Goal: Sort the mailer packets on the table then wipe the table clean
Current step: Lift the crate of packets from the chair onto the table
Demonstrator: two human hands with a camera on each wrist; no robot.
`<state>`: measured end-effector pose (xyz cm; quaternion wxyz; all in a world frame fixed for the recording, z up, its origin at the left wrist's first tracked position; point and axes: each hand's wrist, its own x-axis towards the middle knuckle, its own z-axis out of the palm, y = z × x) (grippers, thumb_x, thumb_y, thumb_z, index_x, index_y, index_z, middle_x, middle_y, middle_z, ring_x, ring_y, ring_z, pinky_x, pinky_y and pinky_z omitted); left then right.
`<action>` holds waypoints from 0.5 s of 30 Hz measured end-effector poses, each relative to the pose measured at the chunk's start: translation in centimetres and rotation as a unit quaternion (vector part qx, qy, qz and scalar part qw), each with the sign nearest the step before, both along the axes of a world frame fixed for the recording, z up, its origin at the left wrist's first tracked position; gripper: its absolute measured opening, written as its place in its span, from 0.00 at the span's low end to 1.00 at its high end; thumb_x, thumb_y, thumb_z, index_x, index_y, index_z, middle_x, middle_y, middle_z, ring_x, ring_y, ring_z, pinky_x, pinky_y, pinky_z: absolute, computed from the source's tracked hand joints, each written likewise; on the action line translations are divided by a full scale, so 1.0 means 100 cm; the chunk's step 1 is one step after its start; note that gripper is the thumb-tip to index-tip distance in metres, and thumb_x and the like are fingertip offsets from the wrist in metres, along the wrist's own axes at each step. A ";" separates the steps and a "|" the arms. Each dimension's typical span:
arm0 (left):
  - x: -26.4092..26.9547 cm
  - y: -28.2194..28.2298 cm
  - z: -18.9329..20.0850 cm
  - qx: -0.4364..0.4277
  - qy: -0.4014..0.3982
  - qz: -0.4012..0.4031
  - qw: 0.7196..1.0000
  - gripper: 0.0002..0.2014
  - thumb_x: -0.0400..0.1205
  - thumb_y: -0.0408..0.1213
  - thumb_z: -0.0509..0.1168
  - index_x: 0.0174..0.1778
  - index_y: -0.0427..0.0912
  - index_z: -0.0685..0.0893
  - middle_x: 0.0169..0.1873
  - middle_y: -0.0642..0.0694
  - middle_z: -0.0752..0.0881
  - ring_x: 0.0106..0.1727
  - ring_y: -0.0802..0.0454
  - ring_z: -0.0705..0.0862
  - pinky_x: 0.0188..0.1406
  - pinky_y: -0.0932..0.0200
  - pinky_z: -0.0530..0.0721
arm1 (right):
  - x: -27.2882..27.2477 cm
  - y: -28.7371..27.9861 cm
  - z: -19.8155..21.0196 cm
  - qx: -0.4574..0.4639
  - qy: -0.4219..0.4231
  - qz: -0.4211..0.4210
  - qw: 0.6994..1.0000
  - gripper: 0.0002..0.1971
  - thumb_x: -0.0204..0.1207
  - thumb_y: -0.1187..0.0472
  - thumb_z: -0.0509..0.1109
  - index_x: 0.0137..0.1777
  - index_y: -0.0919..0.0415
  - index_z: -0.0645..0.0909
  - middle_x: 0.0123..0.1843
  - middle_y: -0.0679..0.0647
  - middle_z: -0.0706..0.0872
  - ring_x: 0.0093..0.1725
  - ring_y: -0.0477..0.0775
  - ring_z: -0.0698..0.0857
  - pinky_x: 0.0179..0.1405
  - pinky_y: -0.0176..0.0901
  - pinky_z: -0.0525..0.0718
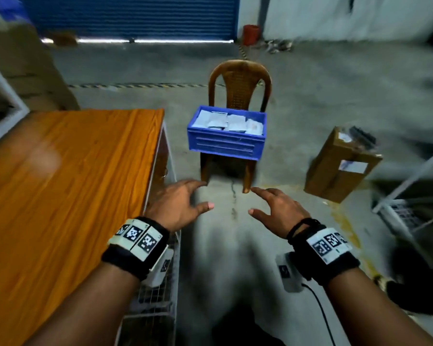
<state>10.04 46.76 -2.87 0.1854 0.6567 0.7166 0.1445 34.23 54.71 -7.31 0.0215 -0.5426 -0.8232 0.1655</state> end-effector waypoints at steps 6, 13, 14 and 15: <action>-0.002 0.158 -0.027 -0.012 0.006 -0.013 1.000 0.29 0.77 0.61 0.66 0.72 0.53 0.76 0.70 0.53 0.77 0.70 0.49 0.76 0.68 0.50 0.76 | 0.013 0.153 -0.027 -0.002 0.018 -0.023 1.000 0.30 0.77 0.36 0.62 0.79 0.36 0.62 0.75 0.50 0.72 0.72 0.55 0.75 0.69 0.52 0.76; -0.009 0.332 -0.042 -0.015 -0.033 0.058 0.998 0.35 0.78 0.57 0.68 0.80 0.52 0.67 0.76 0.47 0.74 0.74 0.46 0.73 0.71 0.52 0.73 | 0.008 0.343 -0.025 -0.023 -0.025 0.028 0.999 0.31 0.77 0.37 0.63 0.80 0.36 0.62 0.75 0.52 0.73 0.71 0.58 0.77 0.68 0.50 0.76; -0.010 0.351 -0.045 -0.017 -0.037 0.068 0.997 0.35 0.78 0.57 0.68 0.80 0.51 0.67 0.75 0.46 0.75 0.74 0.45 0.74 0.71 0.51 0.74 | 0.005 0.367 -0.024 -0.025 -0.029 0.034 0.999 0.31 0.77 0.37 0.64 0.80 0.36 0.62 0.75 0.52 0.73 0.71 0.58 0.77 0.69 0.50 0.76; -0.012 0.369 -0.049 -0.020 -0.045 0.078 0.996 0.36 0.78 0.58 0.68 0.80 0.52 0.66 0.75 0.46 0.75 0.73 0.45 0.74 0.71 0.50 0.74 | 0.002 0.392 -0.024 -0.028 -0.031 0.038 0.998 0.31 0.77 0.37 0.64 0.80 0.36 0.62 0.75 0.52 0.72 0.71 0.58 0.76 0.69 0.50 0.75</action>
